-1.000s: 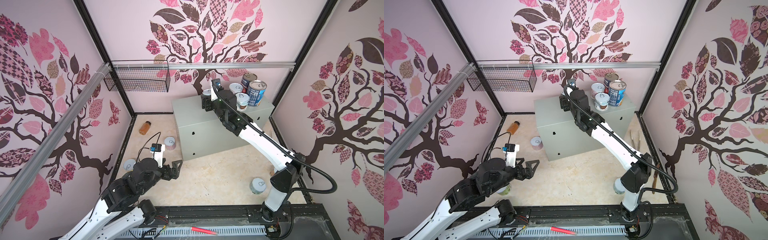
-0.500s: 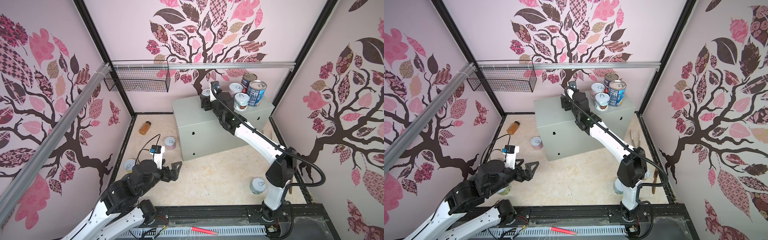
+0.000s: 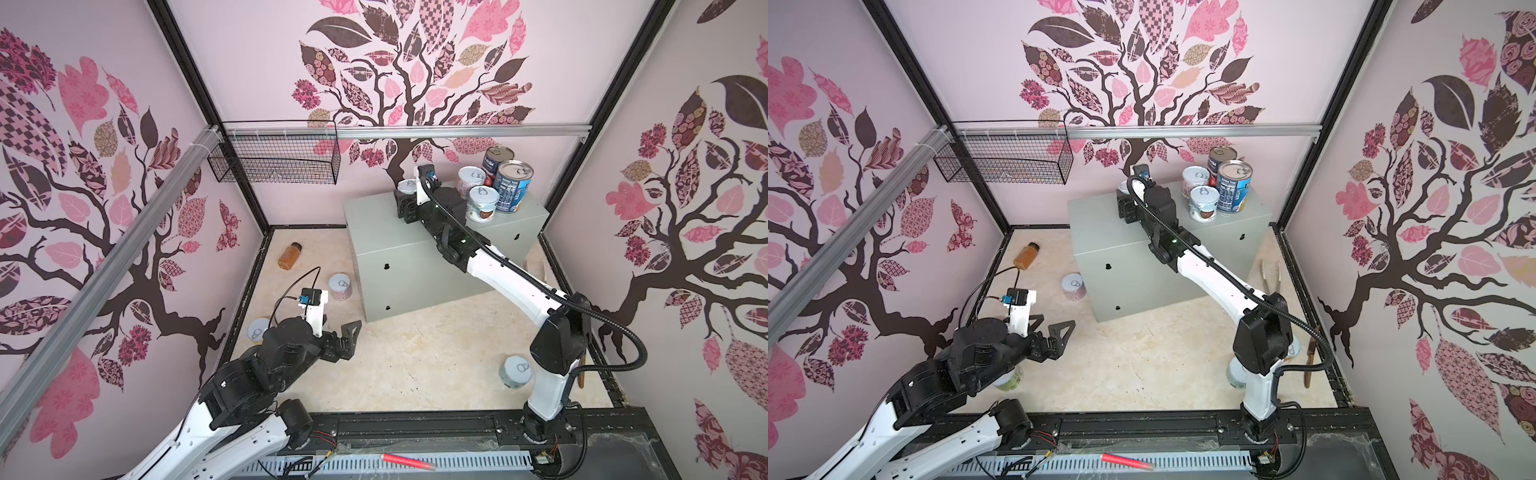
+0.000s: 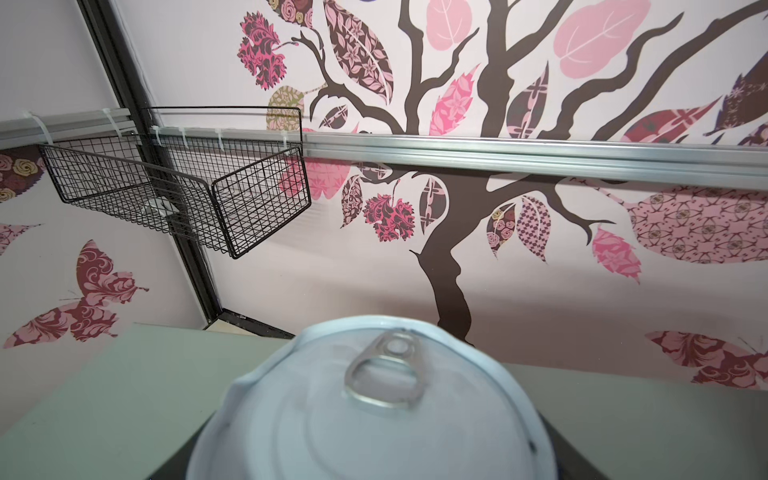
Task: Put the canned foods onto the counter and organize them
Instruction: 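Lower the pale blue-green can onto the cabinet top and open the right gripper, then withdraw the right gripper toward the table while the left gripper reaches the cabinet top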
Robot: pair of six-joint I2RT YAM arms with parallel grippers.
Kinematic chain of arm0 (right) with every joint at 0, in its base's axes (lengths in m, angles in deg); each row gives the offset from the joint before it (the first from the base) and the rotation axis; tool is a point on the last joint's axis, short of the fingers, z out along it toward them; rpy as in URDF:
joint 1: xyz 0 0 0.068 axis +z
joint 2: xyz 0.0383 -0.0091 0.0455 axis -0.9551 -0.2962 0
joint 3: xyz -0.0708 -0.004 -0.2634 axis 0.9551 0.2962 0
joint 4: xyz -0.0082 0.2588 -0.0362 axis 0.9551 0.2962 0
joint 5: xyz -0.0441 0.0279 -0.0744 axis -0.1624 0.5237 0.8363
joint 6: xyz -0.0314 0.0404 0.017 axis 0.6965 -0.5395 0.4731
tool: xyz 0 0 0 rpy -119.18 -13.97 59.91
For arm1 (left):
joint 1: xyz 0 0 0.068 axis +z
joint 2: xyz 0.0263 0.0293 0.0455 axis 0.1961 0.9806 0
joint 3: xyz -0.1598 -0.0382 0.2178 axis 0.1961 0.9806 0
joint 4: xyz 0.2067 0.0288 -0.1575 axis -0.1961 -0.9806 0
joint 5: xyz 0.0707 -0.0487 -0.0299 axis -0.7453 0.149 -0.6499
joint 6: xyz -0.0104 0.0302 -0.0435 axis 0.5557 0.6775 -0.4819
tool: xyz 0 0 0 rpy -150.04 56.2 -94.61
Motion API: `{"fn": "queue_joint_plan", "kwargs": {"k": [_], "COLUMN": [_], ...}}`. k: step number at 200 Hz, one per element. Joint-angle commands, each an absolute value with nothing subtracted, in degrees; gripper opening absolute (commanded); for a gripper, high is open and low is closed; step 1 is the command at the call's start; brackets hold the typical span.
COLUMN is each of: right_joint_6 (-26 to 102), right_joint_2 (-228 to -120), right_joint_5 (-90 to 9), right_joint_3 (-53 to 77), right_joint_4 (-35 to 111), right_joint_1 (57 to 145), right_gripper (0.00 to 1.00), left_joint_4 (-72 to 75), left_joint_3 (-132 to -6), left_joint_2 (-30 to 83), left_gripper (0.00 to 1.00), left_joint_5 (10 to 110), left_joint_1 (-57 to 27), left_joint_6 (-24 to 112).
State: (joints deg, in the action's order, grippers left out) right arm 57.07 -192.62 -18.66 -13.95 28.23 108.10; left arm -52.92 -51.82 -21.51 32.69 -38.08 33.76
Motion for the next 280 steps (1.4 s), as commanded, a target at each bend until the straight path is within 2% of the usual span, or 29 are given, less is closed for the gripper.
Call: {"fn": "queue_joint_plan", "kwargs": {"k": [1,41,83,136,163,175,222,235,253,280], "right_joint_6": [56.5,56.1,55.2,54.4,53.1,51.5,45.4,44.2,42.2,38.3], "right_joint_2": [-190.5,-188.9,-187.0,-185.6,-183.7,-181.8,-168.3,-164.3,-158.1,-146.7], "right_joint_5": [-19.9,-19.9,-21.5,-23.9,-25.7,-26.6,-29.6,-29.9,-29.5,-28.9], "right_joint_3": [-14.1,-14.3,-15.4,-25.8,-30.0,-30.3,-18.8,-14.8,-7.8,5.9], "right_joint_4": [28.2,29.5,31.0,43.1,49.6,52.0,53.6,54.0,54.0,51.3], "right_joint_1": [108.2,108.3,108.3,108.3,108.3,108.3,108.3,108.2,108.2,108.2], "right_gripper": [0.81,0.94,0.97,1.0,1.0,1.0,1.0,1.0,1.0,1.0], "left_joint_4": [-53.2,-53.7,-54.5,-52.5,-51.3,-51.6,-47.6,-46.2,-43.2,-41.0], "left_joint_3": [-55.8,-60.8,-68.7,-77.8,-82.9,-85.7,-93.8,-95.6,-96.9,-100.1], "left_joint_2": [-20.8,-19.2,-14.4,-6.1,0.9,4.7,16.4,19.3,22.4,27.6], "left_gripper": [0.98,0.98,0.98,0.95,0.94,0.92,0.85,0.8,0.67,0.61], "left_joint_5": [31.5,29.6,25.7,21.4,24.1,28.7,40.1,43.4,47.4,49.9], "left_joint_1": [-37.7,-37.7,-37.8,-37.7,-36.7,-33.1,-25.3,-22.6,-20.1,-19.2], "left_joint_6": [35.2,37.2,41.2,47.3,50.3,49.9,47.7,46.8,47.3,51.1]}}
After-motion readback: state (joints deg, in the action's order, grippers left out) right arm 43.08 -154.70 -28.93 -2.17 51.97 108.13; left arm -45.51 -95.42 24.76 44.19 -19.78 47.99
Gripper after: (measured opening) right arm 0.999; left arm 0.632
